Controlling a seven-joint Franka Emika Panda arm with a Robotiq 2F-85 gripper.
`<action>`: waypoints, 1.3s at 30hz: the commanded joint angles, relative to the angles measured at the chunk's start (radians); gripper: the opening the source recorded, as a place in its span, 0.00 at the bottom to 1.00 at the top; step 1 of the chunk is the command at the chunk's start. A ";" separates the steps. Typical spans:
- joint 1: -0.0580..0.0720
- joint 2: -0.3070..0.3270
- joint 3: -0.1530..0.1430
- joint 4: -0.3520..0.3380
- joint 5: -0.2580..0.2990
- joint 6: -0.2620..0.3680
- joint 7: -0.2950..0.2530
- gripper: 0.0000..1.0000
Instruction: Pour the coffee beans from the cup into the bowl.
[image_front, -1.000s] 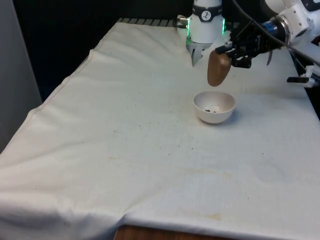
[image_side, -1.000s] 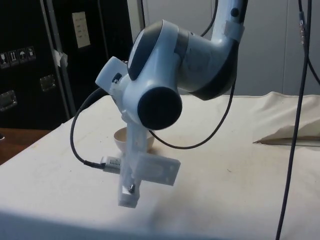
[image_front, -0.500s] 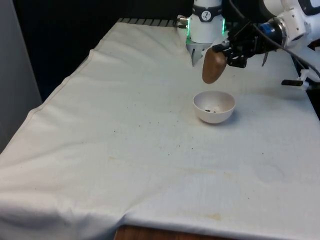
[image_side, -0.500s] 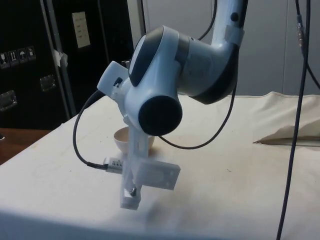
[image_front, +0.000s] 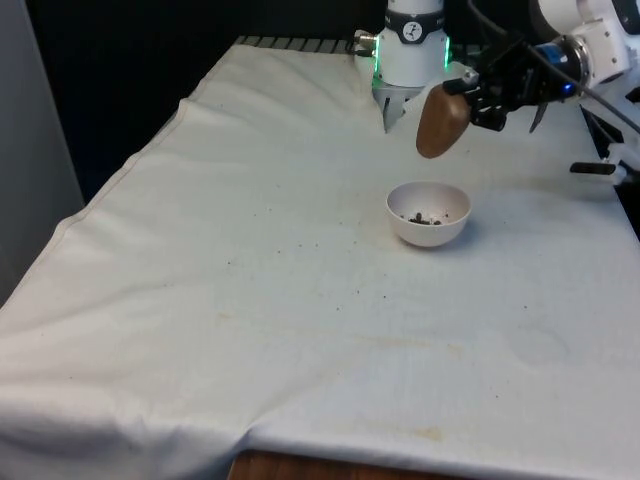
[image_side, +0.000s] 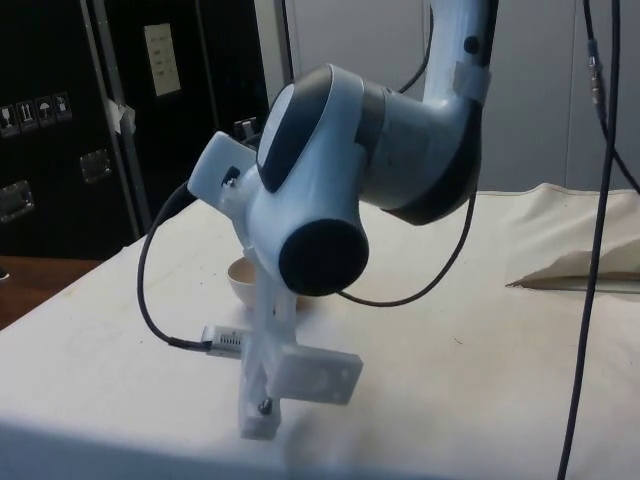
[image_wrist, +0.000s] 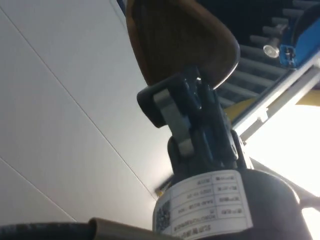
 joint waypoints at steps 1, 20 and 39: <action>0.009 0.010 0.000 0.009 -0.004 -0.018 -0.012 0.04; 0.002 0.031 0.016 0.016 -0.023 -0.048 -0.007 0.04; -0.033 -0.009 0.023 0.004 -0.013 -0.006 0.014 0.04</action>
